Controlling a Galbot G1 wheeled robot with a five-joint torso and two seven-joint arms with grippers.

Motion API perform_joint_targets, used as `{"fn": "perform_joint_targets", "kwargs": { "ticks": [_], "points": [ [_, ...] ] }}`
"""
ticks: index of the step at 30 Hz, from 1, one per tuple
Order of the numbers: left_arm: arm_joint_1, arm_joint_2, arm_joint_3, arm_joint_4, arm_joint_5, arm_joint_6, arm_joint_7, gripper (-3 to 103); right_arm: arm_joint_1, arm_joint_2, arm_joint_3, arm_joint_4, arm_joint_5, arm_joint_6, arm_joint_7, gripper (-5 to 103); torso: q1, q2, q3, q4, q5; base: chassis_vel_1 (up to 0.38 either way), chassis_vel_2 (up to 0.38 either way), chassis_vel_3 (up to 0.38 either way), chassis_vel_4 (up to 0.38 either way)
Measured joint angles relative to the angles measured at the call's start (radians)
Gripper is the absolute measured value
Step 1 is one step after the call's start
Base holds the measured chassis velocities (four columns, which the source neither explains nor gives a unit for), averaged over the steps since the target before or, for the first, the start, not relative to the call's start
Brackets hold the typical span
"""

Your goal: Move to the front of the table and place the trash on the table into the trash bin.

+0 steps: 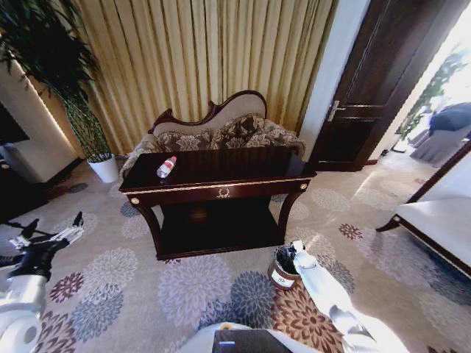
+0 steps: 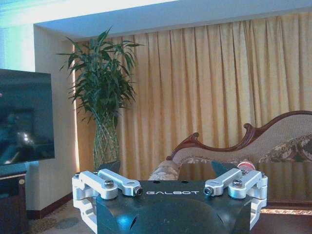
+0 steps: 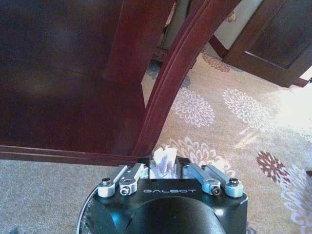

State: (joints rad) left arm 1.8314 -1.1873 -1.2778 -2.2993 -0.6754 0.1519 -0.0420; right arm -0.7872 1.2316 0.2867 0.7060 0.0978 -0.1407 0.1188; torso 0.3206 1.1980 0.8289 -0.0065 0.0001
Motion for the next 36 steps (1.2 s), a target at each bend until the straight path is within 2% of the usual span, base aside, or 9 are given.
{"fn": "perform_joint_targets", "kwargs": {
  "ticks": [7, 12, 13, 19, 22, 26, 28, 32, 36],
  "points": [
    [0.000, 0.002, -0.004, -0.013, -0.003, 0.000, 0.000, 100, 0.021, 0.003, -0.002, -0.044, -0.001, 0.013, 0.000, 57, 0.000, 0.000, 0.000, 0.0000, -0.0001, 0.000, 0.000, 0.000, 0.000],
    [-0.005, 0.001, 0.001, -0.017, -0.003, 0.002, 0.000, 100, 0.025, 0.002, -0.003, -0.048, 0.001, 0.015, 0.000, 68, 0.000, 0.000, 0.000, 0.0000, 0.0000, 0.000, 0.000, 0.000, 0.000],
    [-0.008, 0.000, 0.003, -0.017, -0.003, 0.003, -0.001, 100, 0.025, 0.002, -0.001, -0.043, 0.004, 0.015, 0.000, 79, 0.000, 0.000, 0.000, -0.0001, 0.0000, 0.000, 0.000, 0.000, 0.000],
    [-0.016, -0.005, 0.007, -0.017, -0.004, 0.004, -0.002, 100, 0.008, -0.005, 0.019, 0.056, 0.076, 0.006, 0.000, 95, 0.000, 0.000, 0.000, 0.0003, 0.0000, 0.000, 0.000, 0.000, 0.000],
    [-0.026, -0.005, 0.012, -0.016, -0.007, 0.005, -0.004, 100, -0.034, -0.042, 0.057, 0.279, 0.222, -0.057, 0.000, 100, 0.000, 0.000, 0.000, 0.0001, 0.0000, 0.000, 0.000, 0.000, 0.000],
    [-0.035, -0.008, 0.019, -0.018, -0.008, 0.006, -0.004, 100, -0.071, -0.090, 0.084, 0.485, 0.295, -0.103, 0.000, 100, 0.000, 0.000, 0.000, -0.0002, 0.0000, 0.000, 0.000, 0.000, 0.000],
    [-0.049, -0.017, 0.025, -0.022, -0.008, 0.009, -0.005, 100, -0.100, -0.148, 0.121, 0.725, 0.381, -0.150, 0.001, 100, 0.000, 0.000, 0.000, -0.0001, -0.0004, 0.000, 0.000, 0.000, 0.000],
    [-0.059, -0.028, 0.028, -0.029, -0.009, 0.014, -0.005, 100, -0.115, -0.185, 0.146, 0.903, 0.458, -0.183, 0.001, 100, 0.000, 0.000, 0.000, -0.0002, 0.0002, 0.000, 0.000, 0.000, 0.000],
    [-0.073, -0.044, 0.031, -0.045, -0.014, 0.020, -0.006, 100, -0.137, -0.260, 0.183, 1.229, 0.636, -0.250, 0.001, 100, 0.000, 0.000, 0.000, 0.0001, -0.0003, 0.000, 0.000, 0.000, 0.000]
  ]
}}
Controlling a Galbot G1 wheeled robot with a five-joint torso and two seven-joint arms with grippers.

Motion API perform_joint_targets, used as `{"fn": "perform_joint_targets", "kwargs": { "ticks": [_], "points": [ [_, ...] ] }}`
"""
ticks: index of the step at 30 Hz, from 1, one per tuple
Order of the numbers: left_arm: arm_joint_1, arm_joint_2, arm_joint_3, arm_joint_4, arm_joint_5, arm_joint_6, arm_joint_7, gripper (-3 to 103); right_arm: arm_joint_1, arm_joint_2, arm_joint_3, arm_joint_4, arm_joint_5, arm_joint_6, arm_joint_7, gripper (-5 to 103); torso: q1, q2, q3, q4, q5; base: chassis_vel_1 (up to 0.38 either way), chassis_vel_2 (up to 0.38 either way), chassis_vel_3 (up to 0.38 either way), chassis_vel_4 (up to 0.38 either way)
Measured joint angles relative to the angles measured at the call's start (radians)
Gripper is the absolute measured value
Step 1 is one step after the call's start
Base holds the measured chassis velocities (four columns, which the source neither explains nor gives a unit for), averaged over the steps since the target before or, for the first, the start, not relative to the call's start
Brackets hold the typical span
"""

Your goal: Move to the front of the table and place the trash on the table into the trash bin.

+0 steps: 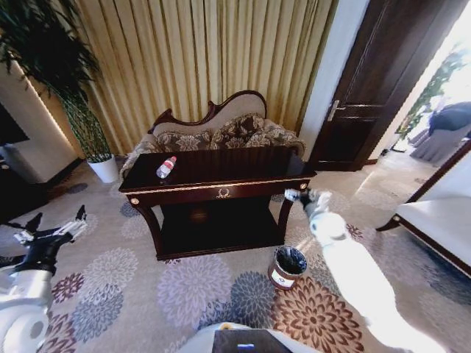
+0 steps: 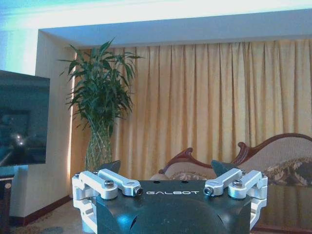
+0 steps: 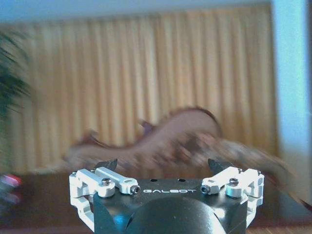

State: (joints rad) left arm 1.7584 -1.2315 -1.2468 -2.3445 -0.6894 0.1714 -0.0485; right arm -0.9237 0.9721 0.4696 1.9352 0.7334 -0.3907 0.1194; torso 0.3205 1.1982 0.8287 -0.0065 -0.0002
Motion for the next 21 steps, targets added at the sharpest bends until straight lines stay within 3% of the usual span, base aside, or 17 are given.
{"fn": "perform_joint_targets", "kwargs": {
  "ticks": [6, 21],
  "points": [
    [-0.019, 0.010, -0.004, -0.009, -0.017, 0.007, -0.001, 100, -0.020, -0.029, 0.003, 0.156, 0.075, -0.025, 0.000, 100, 0.000, 0.000, 0.000, -0.0002, 0.0001, 0.000, 0.000, 0.000, 0.000],
    [-0.021, 0.011, -0.004, -0.032, -0.014, 0.020, -0.010, 100, -0.089, -0.014, -0.012, 0.217, 0.063, -0.019, -0.001, 100, 0.000, 0.000, 0.000, -0.0003, 0.0003, -0.007, 0.007, 0.005, -0.005]
  ]
}}
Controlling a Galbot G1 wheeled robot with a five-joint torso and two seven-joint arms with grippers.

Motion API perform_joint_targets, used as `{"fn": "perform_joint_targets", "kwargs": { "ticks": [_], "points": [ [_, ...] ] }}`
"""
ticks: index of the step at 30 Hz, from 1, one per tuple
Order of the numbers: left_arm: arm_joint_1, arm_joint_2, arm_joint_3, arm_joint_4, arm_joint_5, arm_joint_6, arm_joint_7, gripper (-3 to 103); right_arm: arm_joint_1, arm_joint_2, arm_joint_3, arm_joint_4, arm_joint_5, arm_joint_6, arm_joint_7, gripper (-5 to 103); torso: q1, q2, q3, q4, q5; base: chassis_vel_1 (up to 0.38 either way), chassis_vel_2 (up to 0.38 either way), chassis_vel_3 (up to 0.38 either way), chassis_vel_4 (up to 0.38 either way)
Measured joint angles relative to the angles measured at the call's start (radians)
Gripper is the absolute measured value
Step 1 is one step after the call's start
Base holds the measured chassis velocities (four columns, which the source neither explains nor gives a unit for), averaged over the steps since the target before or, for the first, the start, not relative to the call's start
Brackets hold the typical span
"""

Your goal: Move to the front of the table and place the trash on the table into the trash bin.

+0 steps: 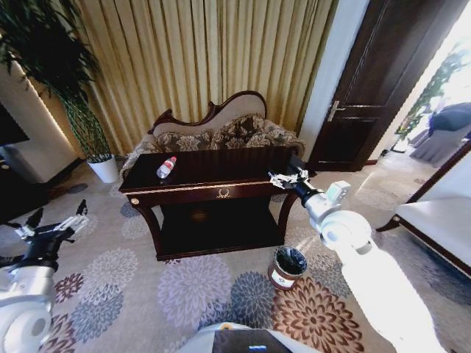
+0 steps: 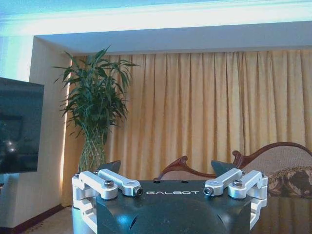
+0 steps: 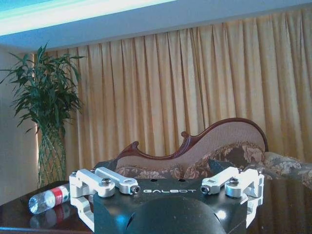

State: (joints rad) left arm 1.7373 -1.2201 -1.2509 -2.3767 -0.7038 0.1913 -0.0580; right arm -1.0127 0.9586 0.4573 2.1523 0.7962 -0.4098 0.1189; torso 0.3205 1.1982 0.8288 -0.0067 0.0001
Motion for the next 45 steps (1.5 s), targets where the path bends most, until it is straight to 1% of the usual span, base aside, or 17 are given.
{"fn": "perform_joint_targets", "kwargs": {
  "ticks": [1, 3, 4, 5, 20, 28, 34, 45],
  "points": [
    [0.002, 0.003, -0.002, -0.002, -0.002, 0.002, -0.003, 100, 0.008, -0.001, -0.001, -0.003, 0.000, 0.001, 0.000, 100, 0.000, 0.000, 0.000, 0.0003, 0.0000, -0.047, 0.057, 0.055, -0.069],
    [0.004, 0.005, -0.002, -0.003, -0.003, 0.003, -0.003, 100, 0.011, -0.001, -0.003, -0.006, 0.000, 0.001, 0.000, 100, 0.000, 0.000, 0.000, 0.0000, 0.0000, -0.055, 0.065, 0.055, -0.069],
    [0.005, 0.006, -0.002, -0.004, -0.003, 0.003, -0.004, 100, 0.014, -0.002, -0.005, -0.008, 0.000, 0.001, 0.000, 100, 0.000, 0.000, 0.000, 0.0005, -0.0001, -0.063, 0.072, 0.057, -0.063],
    [0.007, 0.007, -0.002, -0.005, -0.003, 0.004, -0.005, 100, 0.015, -0.003, -0.007, -0.009, -0.001, 0.002, 0.000, 100, 0.000, 0.000, 0.000, 0.0001, -0.0001, -0.081, 0.059, 0.057, -0.070],
    [0.018, 0.012, -0.002, -0.016, -0.004, 0.004, -0.006, 100, 0.018, -0.023, -0.022, -0.010, -0.002, 0.002, 0.000, 100, 0.000, 0.000, 0.000, 0.0001, 0.0000, -0.088, 0.087, 0.096, -0.086],
    [0.019, 0.011, 0.006, -0.022, -0.001, 0.008, -0.006, 100, 0.045, -0.039, -0.067, -0.020, 0.006, -0.015, 0.000, 100, 0.000, 0.000, 0.000, 0.0003, -0.0001, -0.072, 0.065, 0.075, -0.075],
    [0.024, 0.004, 0.006, -0.028, 0.000, 0.009, -0.006, 100, 0.065, -0.032, -0.085, -0.044, 0.008, -0.018, 0.000, 100, 0.000, 0.000, 0.000, 0.0003, 0.0000, -0.072, 0.092, 0.077, -0.079],
    [0.022, 0.002, 0.008, -0.030, 0.000, 0.011, -0.006, 100, 0.056, -0.013, -0.087, -0.049, 0.001, -0.021, 0.000, 100, 0.000, 0.000, 0.000, 0.0001, -0.0002, -0.082, 0.087, 0.093, -0.088]
  ]
}}
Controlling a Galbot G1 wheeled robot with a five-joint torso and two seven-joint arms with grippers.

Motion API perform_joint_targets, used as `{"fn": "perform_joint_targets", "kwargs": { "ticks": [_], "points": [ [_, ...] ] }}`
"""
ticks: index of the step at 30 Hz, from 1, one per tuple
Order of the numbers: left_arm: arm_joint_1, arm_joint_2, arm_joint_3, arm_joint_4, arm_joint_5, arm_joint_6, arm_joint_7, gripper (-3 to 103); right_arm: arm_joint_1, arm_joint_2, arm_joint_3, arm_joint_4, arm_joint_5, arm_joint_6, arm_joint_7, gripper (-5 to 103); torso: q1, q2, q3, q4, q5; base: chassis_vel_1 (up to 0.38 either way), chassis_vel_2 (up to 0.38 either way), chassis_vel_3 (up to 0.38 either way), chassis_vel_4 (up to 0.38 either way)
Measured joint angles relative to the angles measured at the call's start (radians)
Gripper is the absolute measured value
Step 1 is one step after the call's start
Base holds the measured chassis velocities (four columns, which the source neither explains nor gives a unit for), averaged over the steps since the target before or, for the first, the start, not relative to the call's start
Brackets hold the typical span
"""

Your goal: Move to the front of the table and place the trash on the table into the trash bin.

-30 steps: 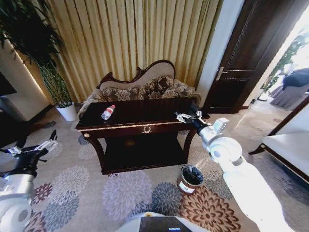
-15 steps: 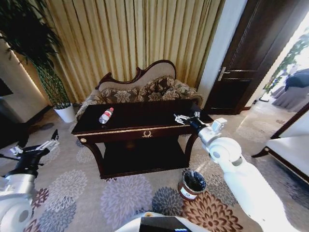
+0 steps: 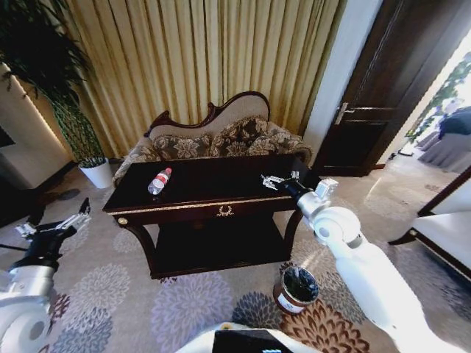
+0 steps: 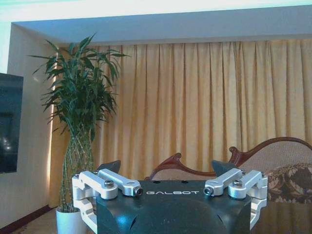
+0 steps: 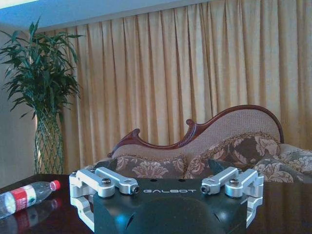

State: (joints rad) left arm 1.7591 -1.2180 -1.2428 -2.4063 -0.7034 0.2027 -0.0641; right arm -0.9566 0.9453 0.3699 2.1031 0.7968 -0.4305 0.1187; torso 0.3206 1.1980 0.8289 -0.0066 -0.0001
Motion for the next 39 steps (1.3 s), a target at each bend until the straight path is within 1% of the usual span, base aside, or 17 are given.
{"fn": "perform_joint_targets", "kwargs": {
  "ticks": [9, 19, 29, 33, 35, 36, 37, 38, 39],
  "points": [
    [-0.007, -0.002, 0.003, 0.007, 0.001, 0.001, 0.001, 100, -0.012, 0.022, -0.012, -0.002, -0.023, -0.001, 0.000, 100, 0.000, 0.000, 0.000, 0.0000, 0.0000, -0.104, 0.109, 0.101, -0.105],
    [-0.006, -0.012, 0.005, 0.008, 0.001, 0.001, 0.003, 100, -0.013, 0.018, -0.013, -0.001, -0.026, -0.004, 0.000, 100, 0.000, 0.000, 0.000, 0.0002, 0.0001, -0.123, 0.124, 0.119, -0.130],
    [-0.002, 0.000, 0.008, 0.007, 0.000, 0.001, 0.005, 100, -0.019, 0.013, -0.007, -0.002, -0.027, -0.007, 0.000, 100, 0.000, 0.000, 0.000, 0.0001, 0.0001, -0.114, 0.113, 0.117, -0.112],
    [-0.002, 0.024, 0.010, 0.009, -0.024, 0.013, 0.005, 100, -0.027, 0.015, -0.001, -0.002, -0.035, -0.017, 0.000, 100, 0.000, 0.000, 0.000, 0.0002, 0.0001, -0.090, 0.108, 0.087, -0.107],
    [-0.006, 0.068, 0.009, 0.027, -0.055, 0.025, 0.002, 100, -0.037, 0.022, 0.009, -0.002, -0.039, -0.029, 0.000, 100, 0.000, 0.000, 0.000, 0.0001, 0.0001, -0.072, 0.072, 0.058, -0.087],
    [-0.006, 0.068, 0.009, 0.027, -0.055, 0.025, 0.002, 100, -0.037, 0.022, 0.009, -0.002, -0.039, -0.029, 0.000, 100, 0.000, 0.000, 0.000, 0.0001, 0.0001, -0.060, 0.072, 0.043, -0.064],
    [-0.012, 0.094, 0.007, 0.039, -0.077, 0.032, -0.003, 100, -0.042, 0.025, 0.014, -0.004, -0.040, -0.031, 0.000, 100, 0.000, 0.000, 0.000, 0.0002, 0.0000, -0.038, 0.050, 0.043, -0.037],
    [-0.012, 0.094, 0.007, 0.039, -0.077, 0.032, -0.003, 100, -0.042, 0.025, 0.014, -0.004, -0.040, -0.031, 0.000, 100, 0.000, 0.000, 0.000, 0.0002, 0.0000, -0.038, 0.050, 0.043, -0.037],
    [-0.024, 0.135, 0.005, 0.061, -0.113, 0.041, -0.011, 100, -0.051, 0.027, 0.023, -0.005, -0.043, -0.032, 0.000, 100, 0.000, 0.000, 0.000, 0.0000, 0.0000, 0.000, 0.000, 0.000, 0.000]
  ]
}}
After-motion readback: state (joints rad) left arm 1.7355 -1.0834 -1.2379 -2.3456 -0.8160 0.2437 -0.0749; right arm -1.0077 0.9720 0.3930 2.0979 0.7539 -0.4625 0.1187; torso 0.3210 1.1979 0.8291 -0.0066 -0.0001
